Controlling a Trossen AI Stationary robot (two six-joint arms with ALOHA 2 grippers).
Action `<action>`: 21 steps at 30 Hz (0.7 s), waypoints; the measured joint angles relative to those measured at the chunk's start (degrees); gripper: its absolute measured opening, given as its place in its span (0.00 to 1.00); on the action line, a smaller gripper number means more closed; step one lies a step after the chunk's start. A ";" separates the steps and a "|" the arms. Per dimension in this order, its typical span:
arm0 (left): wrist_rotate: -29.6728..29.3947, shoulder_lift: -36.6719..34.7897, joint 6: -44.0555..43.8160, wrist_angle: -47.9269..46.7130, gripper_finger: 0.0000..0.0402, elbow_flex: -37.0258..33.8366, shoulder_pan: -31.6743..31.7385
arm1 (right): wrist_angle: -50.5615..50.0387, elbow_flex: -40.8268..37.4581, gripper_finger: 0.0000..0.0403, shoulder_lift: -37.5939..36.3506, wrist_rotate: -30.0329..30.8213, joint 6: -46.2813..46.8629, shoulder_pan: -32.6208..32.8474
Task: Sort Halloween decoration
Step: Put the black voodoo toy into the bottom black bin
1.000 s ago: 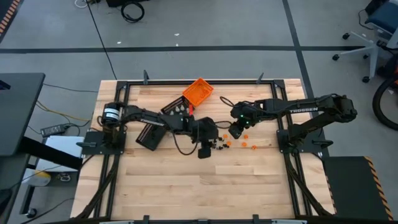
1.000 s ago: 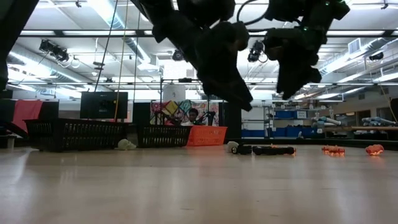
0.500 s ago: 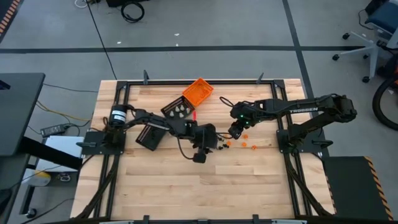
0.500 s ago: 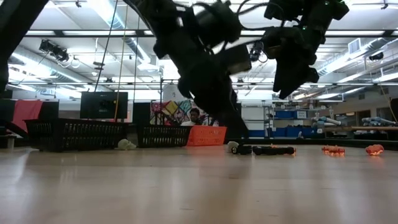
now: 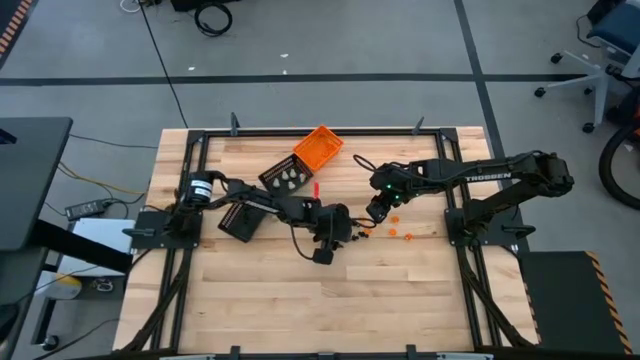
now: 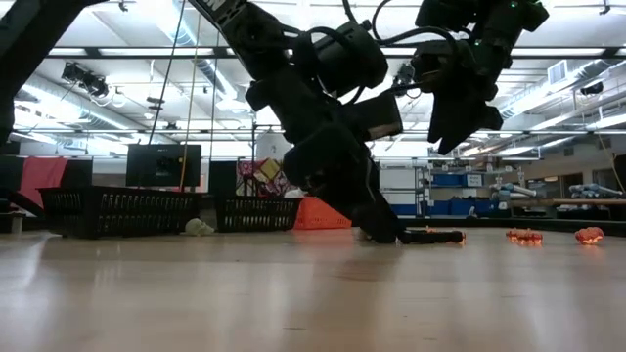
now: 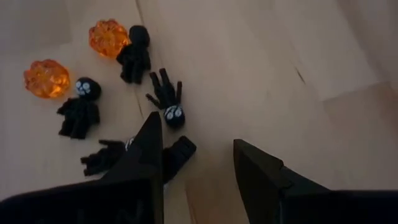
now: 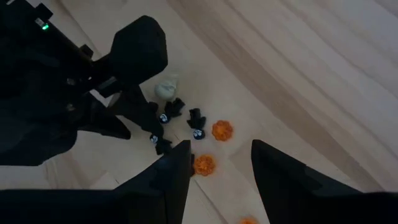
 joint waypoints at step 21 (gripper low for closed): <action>-0.81 -0.50 3.39 -3.14 0.01 -0.09 1.24 | 1.45 0.02 0.43 0.00 0.02 -0.26 0.22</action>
